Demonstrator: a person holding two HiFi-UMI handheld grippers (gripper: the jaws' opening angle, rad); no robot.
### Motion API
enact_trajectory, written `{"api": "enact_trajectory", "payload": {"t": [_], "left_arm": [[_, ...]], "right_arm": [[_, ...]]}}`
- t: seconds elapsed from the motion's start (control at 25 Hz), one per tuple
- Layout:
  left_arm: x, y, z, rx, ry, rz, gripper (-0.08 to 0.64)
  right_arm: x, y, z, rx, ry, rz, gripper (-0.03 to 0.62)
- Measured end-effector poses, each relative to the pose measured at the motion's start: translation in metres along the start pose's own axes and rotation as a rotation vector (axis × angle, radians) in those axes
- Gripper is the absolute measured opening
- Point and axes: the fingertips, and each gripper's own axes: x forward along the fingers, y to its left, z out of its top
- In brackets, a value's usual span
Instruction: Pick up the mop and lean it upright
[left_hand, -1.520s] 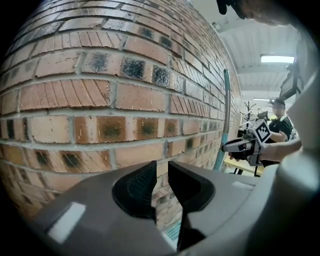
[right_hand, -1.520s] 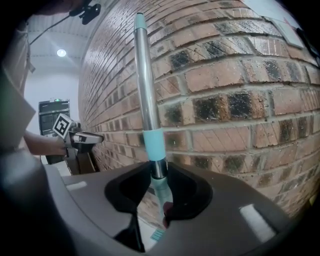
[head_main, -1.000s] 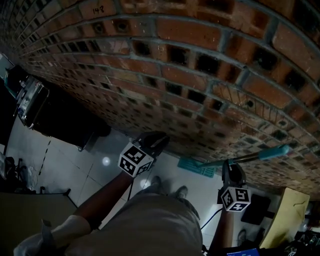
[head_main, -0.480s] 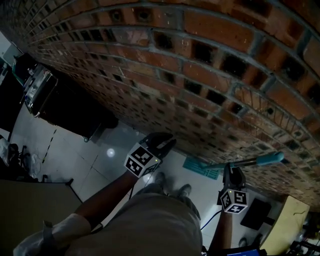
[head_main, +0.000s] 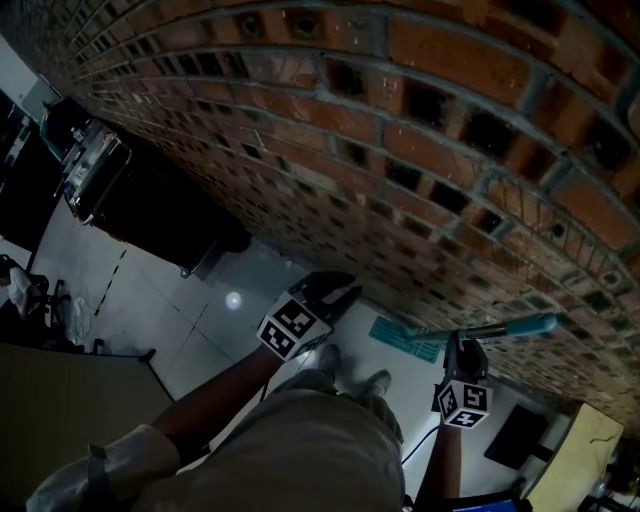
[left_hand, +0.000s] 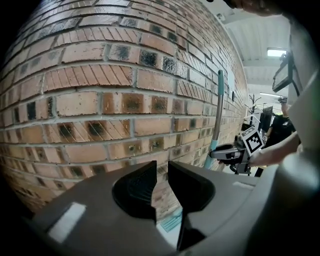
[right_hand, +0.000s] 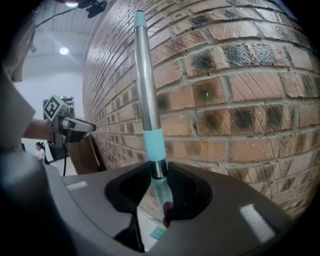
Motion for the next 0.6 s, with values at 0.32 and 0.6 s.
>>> {"api": "enact_trajectory", "payload": {"t": [0.32,0.6], "left_arm": [[-0.006,0.004,-0.011,-0.008,0.02,0.028,0.092],[-0.005,0.004,-0.018,-0.01,0.033,0.032,0.092]], "right_arm": [[0.013,0.005,-0.021,0.013,0.0,-0.006,0.107],[0.028,0.007,-0.041,0.024,0.015,-0.018,0.107]]}}
